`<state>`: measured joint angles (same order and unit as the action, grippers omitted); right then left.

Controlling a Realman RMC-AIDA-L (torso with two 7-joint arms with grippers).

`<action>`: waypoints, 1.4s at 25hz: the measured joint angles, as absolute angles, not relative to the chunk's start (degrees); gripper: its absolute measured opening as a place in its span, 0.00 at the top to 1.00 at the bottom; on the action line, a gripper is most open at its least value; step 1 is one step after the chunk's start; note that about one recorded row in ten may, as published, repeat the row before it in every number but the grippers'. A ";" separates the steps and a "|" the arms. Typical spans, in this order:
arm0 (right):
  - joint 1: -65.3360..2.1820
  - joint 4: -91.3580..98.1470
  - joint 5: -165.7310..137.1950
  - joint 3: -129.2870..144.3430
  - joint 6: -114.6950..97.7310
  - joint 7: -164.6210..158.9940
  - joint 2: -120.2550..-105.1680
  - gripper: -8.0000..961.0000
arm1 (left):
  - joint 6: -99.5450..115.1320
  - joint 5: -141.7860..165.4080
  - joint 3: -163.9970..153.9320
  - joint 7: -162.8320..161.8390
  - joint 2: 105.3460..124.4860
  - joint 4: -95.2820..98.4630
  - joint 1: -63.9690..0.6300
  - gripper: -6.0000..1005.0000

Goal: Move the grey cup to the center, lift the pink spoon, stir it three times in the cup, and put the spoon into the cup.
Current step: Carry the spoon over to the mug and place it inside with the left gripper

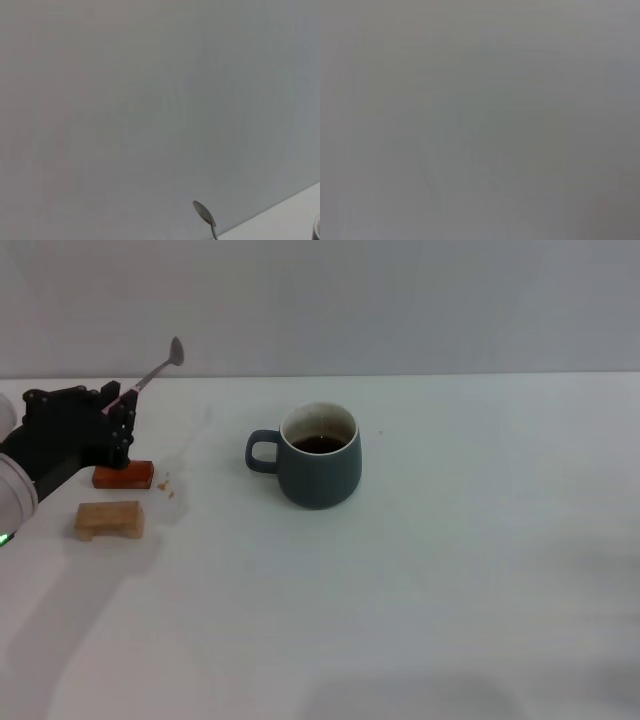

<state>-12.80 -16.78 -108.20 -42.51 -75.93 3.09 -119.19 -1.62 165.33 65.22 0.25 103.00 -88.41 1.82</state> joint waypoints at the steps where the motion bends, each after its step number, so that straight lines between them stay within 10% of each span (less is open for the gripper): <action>1: -12.75 -16.78 -108.17 -42.56 -75.93 3.09 -119.18 0.99 | -1.90 165.27 65.22 0.45 103.01 -88.82 1.84 0.86; 35: -12.13 -15.19 -107.92 -42.89 -75.91 2.64 -119.18 0.99 | -8.40 163.01 65.87 3.80 102.15 -96.33 0.36 0.86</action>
